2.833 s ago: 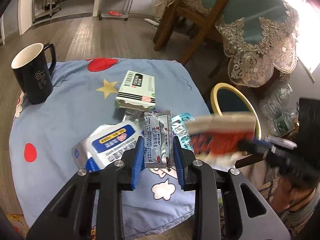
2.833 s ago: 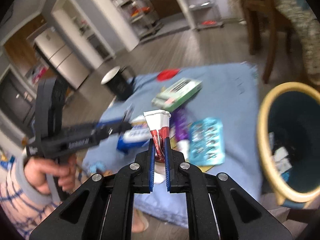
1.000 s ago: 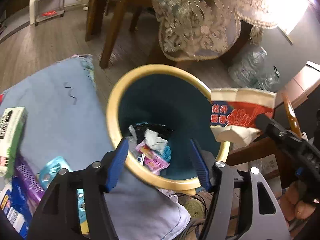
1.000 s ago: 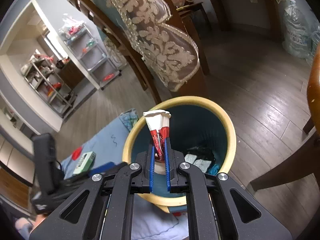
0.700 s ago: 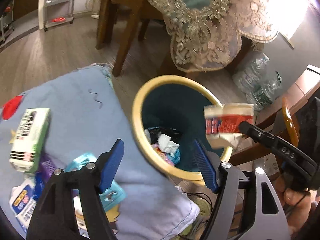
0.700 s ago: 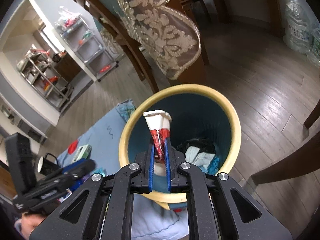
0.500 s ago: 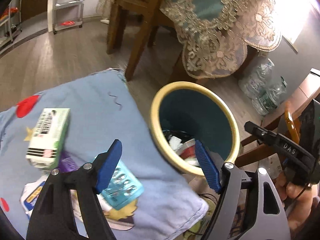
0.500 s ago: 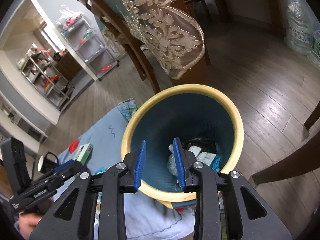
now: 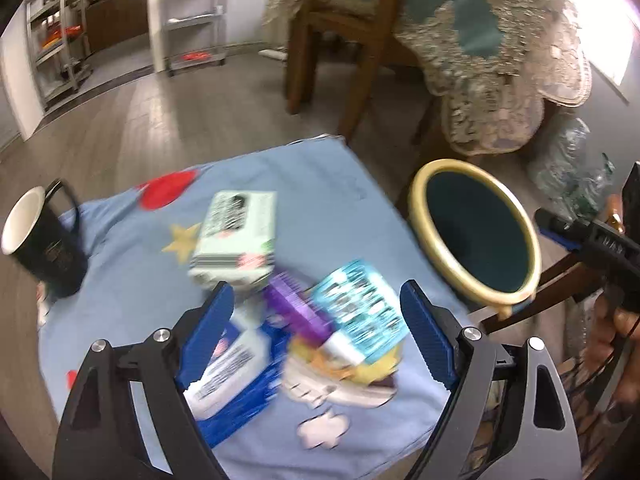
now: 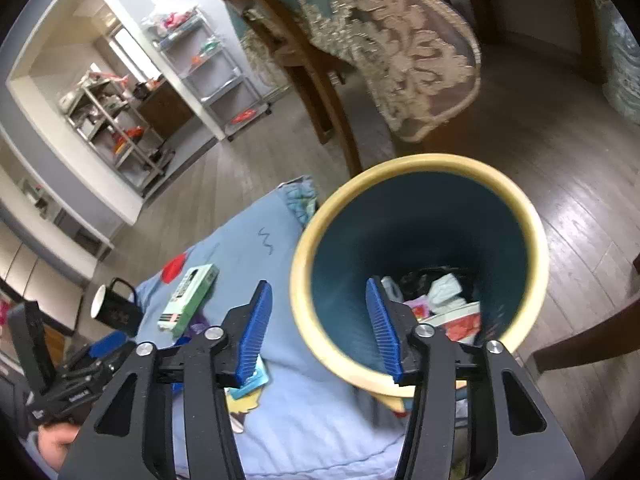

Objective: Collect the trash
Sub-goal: 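Move both open tools back over the cushion, then grasp the blue wipes package edge with the left tool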

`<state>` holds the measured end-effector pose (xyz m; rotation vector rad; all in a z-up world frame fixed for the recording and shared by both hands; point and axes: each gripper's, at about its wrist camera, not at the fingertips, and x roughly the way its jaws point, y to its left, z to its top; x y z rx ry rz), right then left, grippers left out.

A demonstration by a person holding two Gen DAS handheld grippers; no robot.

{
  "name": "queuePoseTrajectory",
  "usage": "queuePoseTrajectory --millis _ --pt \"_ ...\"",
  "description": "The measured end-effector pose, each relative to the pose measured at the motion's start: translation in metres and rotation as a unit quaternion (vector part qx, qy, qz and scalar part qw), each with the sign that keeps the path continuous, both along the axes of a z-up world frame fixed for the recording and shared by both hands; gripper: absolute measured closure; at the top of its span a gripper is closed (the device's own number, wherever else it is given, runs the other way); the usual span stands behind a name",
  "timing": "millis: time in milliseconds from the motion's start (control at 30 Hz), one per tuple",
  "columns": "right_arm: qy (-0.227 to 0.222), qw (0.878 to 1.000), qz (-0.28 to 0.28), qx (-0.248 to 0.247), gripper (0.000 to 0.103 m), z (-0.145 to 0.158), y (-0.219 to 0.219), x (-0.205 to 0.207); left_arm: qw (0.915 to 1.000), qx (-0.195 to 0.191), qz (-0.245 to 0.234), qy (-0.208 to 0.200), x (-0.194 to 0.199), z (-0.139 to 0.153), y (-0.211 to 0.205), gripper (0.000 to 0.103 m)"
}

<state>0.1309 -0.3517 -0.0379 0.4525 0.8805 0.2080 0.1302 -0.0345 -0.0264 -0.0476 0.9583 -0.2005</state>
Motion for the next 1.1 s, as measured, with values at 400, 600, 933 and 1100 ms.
queuePoseTrajectory --millis 400,600,933,1100 --pt "0.009 0.998 0.061 0.004 0.039 -0.005 0.045 0.005 0.997 0.072 0.022 0.017 -0.033 -0.028 0.051 0.02" --pt "0.013 0.997 0.071 0.002 0.039 -0.008 0.052 0.006 0.9886 0.141 -0.047 0.026 -0.044 -0.045 0.023 0.02" --pt "0.025 0.996 0.09 -0.007 0.039 -0.014 0.064 0.007 0.9688 0.225 -0.088 0.054 -0.045 -0.08 0.0 0.071" --pt "0.029 0.994 0.102 -0.01 0.039 -0.017 0.071 0.007 0.9686 0.223 -0.092 0.062 -0.049 -0.079 -0.001 0.091"
